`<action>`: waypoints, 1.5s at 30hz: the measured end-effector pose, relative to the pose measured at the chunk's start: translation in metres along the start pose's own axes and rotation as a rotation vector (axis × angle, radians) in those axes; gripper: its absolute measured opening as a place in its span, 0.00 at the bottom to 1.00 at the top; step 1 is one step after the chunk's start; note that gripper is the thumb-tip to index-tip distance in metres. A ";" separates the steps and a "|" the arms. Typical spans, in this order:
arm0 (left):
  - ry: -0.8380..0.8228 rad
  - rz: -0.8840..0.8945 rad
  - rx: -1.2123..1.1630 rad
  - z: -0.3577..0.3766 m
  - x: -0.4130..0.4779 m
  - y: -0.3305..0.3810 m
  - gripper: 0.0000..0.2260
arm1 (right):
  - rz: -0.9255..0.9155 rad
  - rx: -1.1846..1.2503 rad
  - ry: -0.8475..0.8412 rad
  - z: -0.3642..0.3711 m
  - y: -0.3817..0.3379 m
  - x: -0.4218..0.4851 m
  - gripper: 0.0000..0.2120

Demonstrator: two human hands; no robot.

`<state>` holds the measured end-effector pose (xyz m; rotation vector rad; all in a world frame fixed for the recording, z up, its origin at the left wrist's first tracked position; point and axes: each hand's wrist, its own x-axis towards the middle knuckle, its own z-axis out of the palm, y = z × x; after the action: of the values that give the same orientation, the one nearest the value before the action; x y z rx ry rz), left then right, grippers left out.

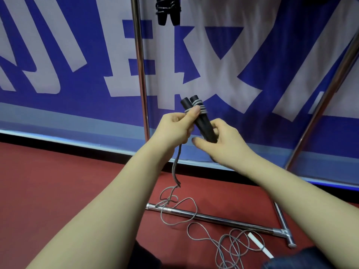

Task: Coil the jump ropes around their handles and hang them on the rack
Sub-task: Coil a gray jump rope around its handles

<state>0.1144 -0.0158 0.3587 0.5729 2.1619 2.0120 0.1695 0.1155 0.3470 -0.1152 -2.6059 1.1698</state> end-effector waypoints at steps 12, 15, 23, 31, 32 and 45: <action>-0.328 0.066 -0.192 -0.013 -0.002 0.003 0.18 | 0.133 0.839 -0.464 -0.019 -0.004 -0.004 0.21; -0.322 0.052 -0.199 -0.015 -0.001 0.002 0.16 | 0.109 0.803 -0.363 -0.016 -0.006 -0.005 0.18; -0.030 -0.046 0.075 -0.008 0.000 0.001 0.23 | -0.004 0.412 -0.103 -0.020 -0.003 -0.002 0.17; -0.019 0.073 0.051 -0.002 -0.001 0.005 0.15 | -0.023 0.302 -0.011 -0.025 0.001 0.004 0.16; -0.037 0.062 0.040 -0.001 -0.001 0.006 0.14 | -0.031 0.270 0.001 -0.025 0.003 0.005 0.16; 0.034 -0.032 0.016 0.009 -0.001 0.012 0.21 | -0.147 -0.631 0.154 -0.010 -0.007 0.000 0.14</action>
<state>0.1207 -0.0071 0.3697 0.5068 2.1938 2.0044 0.1729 0.1176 0.3585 -0.1295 -2.6864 0.2491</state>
